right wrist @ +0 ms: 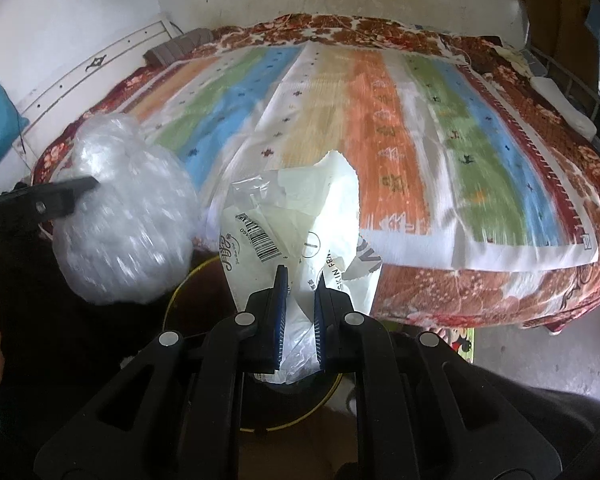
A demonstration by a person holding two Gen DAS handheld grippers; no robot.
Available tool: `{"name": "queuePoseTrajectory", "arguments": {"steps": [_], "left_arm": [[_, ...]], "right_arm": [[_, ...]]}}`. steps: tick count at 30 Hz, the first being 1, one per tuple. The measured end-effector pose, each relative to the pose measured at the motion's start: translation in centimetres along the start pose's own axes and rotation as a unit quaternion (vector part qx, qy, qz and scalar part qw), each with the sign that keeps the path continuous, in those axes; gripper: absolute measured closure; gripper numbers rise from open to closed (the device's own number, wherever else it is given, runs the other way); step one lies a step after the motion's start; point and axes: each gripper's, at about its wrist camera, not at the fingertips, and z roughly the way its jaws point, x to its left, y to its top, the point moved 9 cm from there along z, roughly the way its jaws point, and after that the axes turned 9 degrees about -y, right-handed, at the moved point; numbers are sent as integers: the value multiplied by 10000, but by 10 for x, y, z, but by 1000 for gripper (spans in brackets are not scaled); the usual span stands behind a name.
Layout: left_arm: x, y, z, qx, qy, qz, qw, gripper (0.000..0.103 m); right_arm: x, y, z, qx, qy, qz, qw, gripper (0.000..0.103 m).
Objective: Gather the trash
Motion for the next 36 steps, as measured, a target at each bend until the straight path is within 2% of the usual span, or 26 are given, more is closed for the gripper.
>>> {"name": "queuePoseTrajectory", "arguments": {"steps": [4,8,11,15,21,23,24,25,26,32,36], "left_arm": [[2,-15,10,331,302,92,9990,69],[5,-34,28,824,734,213,9937,68],[10,-40,36,1004,941,215,9903,68],[20,-53,52,1425,1004,4,9847,67],[35,-74,79,2037,887,-524,9736,67],[40,-77,85,2158,862,-688,9702,66],[42,-78,88,2194,870,-745,9689,59],[44,-78,91,2213,846,-825,9680,52],[46,-77,92,2171,846,-886,9684,43],[46,-69,89,1955,740,-1086,9719,42],[49,-60,78,1681,572,-1260,9760,42]], "right_arm": [[6,-14,11,243,31,-4,9997,92],[12,-27,27,573,25,-15,9984,92],[12,-34,39,816,39,91,9966,92],[13,-43,55,1079,9,150,9941,92],[12,-52,82,1519,14,375,9877,91],[9,-53,91,1649,52,568,9847,80],[8,-53,95,1691,69,655,9834,68],[7,-52,97,1702,54,689,9830,61],[7,-50,100,1686,27,694,9832,60],[12,-48,103,1643,46,612,9845,52],[12,-44,92,1538,212,659,9857,49]]}}
